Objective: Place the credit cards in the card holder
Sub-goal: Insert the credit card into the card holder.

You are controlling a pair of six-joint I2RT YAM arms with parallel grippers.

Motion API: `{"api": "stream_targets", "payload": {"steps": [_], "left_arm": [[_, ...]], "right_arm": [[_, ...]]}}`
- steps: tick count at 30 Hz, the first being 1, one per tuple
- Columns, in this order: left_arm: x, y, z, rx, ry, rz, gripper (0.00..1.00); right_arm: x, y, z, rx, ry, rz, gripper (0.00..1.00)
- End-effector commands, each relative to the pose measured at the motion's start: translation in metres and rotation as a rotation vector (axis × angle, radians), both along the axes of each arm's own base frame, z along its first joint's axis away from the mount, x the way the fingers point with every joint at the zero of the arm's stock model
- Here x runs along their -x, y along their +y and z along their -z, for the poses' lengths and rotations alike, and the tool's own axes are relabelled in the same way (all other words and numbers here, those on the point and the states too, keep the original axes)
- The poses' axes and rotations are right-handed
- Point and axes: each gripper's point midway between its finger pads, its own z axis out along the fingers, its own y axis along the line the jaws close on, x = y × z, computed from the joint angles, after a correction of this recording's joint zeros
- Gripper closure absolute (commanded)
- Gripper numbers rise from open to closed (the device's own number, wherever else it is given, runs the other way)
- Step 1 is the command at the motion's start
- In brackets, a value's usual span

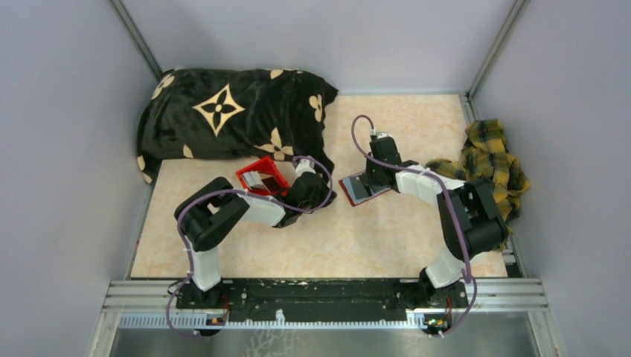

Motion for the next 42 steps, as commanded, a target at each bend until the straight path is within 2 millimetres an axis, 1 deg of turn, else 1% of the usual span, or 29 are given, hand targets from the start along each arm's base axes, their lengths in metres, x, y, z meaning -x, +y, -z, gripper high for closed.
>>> {"api": "stream_targets", "payload": {"steps": [1, 7, 9, 15, 20, 32, 42], "left_arm": [[0.050, 0.031, 0.077, -0.252, 0.190, 0.095, 0.85], [0.053, 0.021, 0.081, -0.278, 0.187, 0.129, 0.86], [0.055, 0.020, 0.082, -0.286, 0.187, 0.134, 0.87], [0.058, 0.021, 0.086, -0.304, 0.192, 0.141, 0.87], [0.057, 0.020, 0.088, -0.307, 0.193, 0.141, 0.87], [0.057, 0.017, 0.092, -0.309, 0.197, 0.147, 0.87], [0.057, 0.015, 0.093, -0.302, 0.200, 0.148, 0.87]], "right_arm": [[-0.020, -0.002, -0.008, -0.021, -0.056, 0.039, 0.99], [-0.024, -0.004, -0.008, -0.036, -0.058, 0.048, 1.00], [-0.023, -0.005, 0.005, -0.028, -0.027, 0.050, 1.00], [-0.024, -0.003, 0.013, -0.040, -0.010, 0.043, 1.00], [-0.020, 0.002, 0.019, -0.064, 0.007, 0.033, 1.00], [-0.012, 0.013, 0.023, -0.130, 0.029, 0.013, 1.00], [-0.007, 0.019, 0.019, -0.159, 0.029, 0.012, 1.00]]}}
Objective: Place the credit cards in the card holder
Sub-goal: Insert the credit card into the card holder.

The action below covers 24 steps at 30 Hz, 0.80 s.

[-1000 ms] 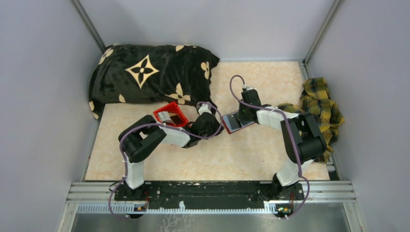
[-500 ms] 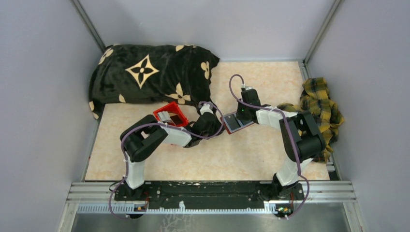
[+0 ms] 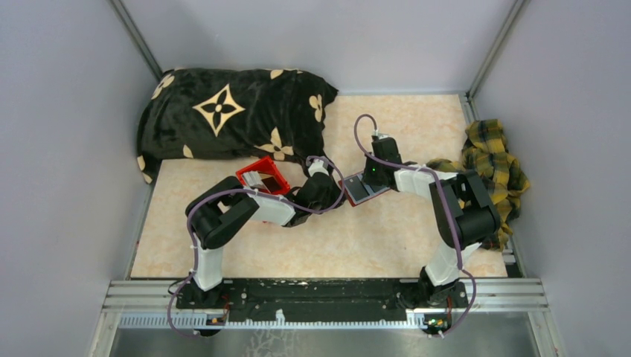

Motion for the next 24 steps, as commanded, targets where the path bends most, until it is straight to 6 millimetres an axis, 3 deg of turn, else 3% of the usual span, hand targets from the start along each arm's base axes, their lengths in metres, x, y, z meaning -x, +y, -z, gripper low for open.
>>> {"api": "stream_targets", "payload": {"steps": [1, 10, 12, 20, 24], "left_arm": [[0.050, 0.051, 0.092, -0.297, 0.208, 0.054, 0.87], [0.052, 0.055, 0.091, -0.307, 0.207, 0.047, 0.87], [0.052, 0.059, 0.089, -0.310, 0.200, 0.035, 0.85], [0.053, 0.072, 0.072, -0.307, 0.177, -0.005, 0.81], [0.055, 0.077, 0.063, -0.292, 0.168, -0.018, 0.78]], "right_arm": [[0.006, 0.007, -0.001, -0.038, 0.005, -0.006, 1.00], [0.006, 0.014, -0.014, -0.046, -0.018, -0.015, 1.00], [0.003, 0.011, -0.031, -0.047, -0.066, -0.007, 0.98], [0.005, -0.017, -0.079, -0.009, -0.215, 0.103, 0.64], [0.014, -0.037, -0.078, -0.027, -0.220, 0.187, 0.51]]}}
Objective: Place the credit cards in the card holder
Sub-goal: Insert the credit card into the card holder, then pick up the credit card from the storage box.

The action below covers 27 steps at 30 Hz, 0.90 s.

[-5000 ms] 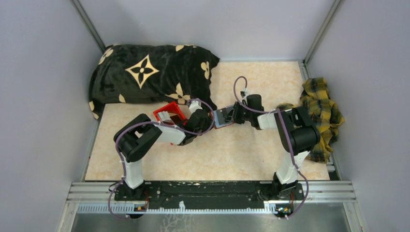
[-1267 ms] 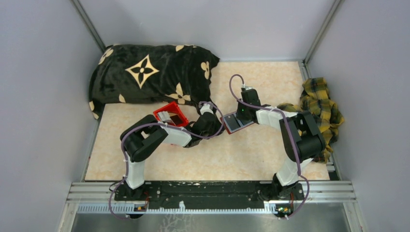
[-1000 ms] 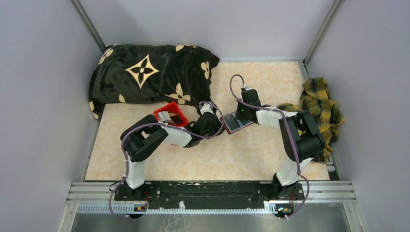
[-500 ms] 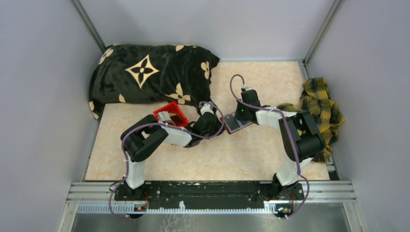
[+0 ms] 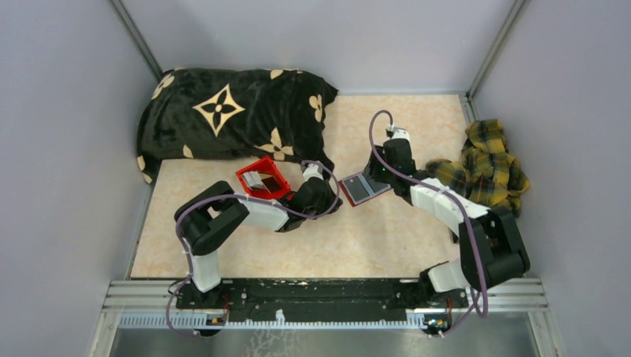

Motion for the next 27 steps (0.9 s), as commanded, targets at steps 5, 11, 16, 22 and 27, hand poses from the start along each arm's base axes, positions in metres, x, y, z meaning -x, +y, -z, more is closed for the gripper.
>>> {"api": "stream_targets", "payload": {"steps": [5, 11, 16, 22, 27], "left_arm": [[0.041, 0.059, 0.051, -0.240, 0.139, 0.002, 0.75], [0.045, 0.066, 0.034, -0.209, 0.118, -0.012, 0.72], [0.036, 0.064, -0.015, -0.166, 0.022, -0.028, 0.70], [0.028, 0.084, -0.100, -0.127, -0.134, -0.132, 0.65], [0.038, 0.136, -0.148, -0.069, -0.200, -0.319, 0.63]], "right_arm": [[0.015, -0.046, 0.012, -0.067, -0.005, 0.201, 0.43], [0.022, -0.047, 0.009, -0.086, -0.045, 0.175, 0.43], [0.022, -0.037, -0.011, -0.068, -0.108, 0.095, 0.43], [0.019, 0.024, -0.050, -0.032, -0.185, -0.123, 0.43], [0.021, 0.096, -0.086, -0.018, -0.247, -0.339, 0.43]]}}
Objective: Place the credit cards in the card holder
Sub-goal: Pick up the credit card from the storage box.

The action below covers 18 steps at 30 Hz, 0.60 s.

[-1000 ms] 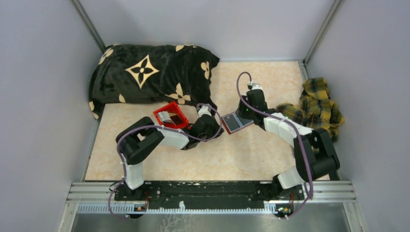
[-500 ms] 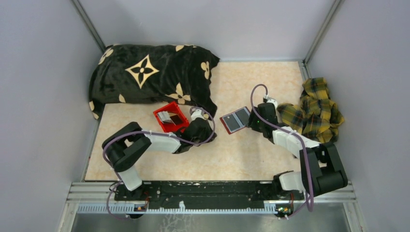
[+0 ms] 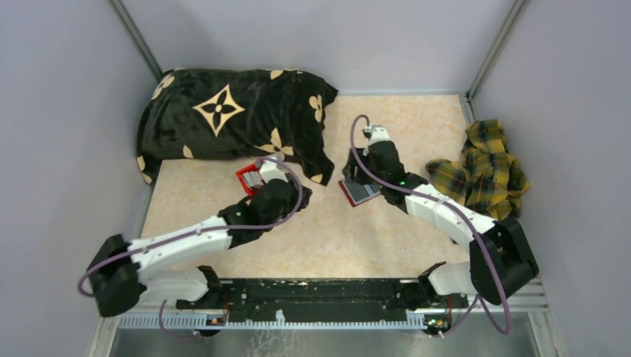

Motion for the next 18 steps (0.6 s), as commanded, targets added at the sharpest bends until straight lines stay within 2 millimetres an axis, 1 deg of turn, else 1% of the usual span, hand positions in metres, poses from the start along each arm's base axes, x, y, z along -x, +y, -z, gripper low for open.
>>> {"api": "stream_targets", "payload": {"steps": [1, 2, 3, 5, 6, 9, 13, 15, 18], "left_arm": [[0.007, 0.058, -0.027, -0.003, -0.056, -0.201, 0.63], [0.010, 0.068, -0.030, 0.017, -0.058, -0.233, 0.63], [0.014, 0.078, -0.032, 0.034, -0.057, -0.265, 0.63], [0.020, 0.097, -0.033, 0.057, -0.052, -0.330, 0.63], [0.023, 0.107, -0.034, 0.067, -0.051, -0.361, 0.63], [0.027, 0.136, -0.033, 0.047, -0.054, -0.474, 0.62], [0.032, 0.171, -0.031, -0.002, -0.065, -0.605, 0.61], [0.036, 0.186, -0.028, -0.024, -0.060, -0.662, 0.61], [0.040, 0.200, -0.024, -0.031, -0.057, -0.718, 0.60]], "right_arm": [[-0.007, 0.068, -0.056, 0.000, -0.140, -0.208, 0.43], [-0.005, 0.080, -0.058, 0.008, -0.146, -0.241, 0.43], [-0.005, 0.093, -0.067, 0.008, -0.167, -0.275, 0.43], [-0.001, 0.115, -0.067, 0.027, -0.168, -0.335, 0.43], [0.001, 0.128, -0.073, 0.040, -0.189, -0.368, 0.43], [0.010, 0.162, -0.076, 0.078, -0.214, -0.452, 0.43], [0.020, 0.197, -0.074, 0.118, -0.227, -0.529, 0.43], [0.024, 0.213, -0.065, 0.145, -0.220, -0.560, 0.44], [0.028, 0.233, -0.057, 0.179, -0.213, -0.598, 0.44]]}}
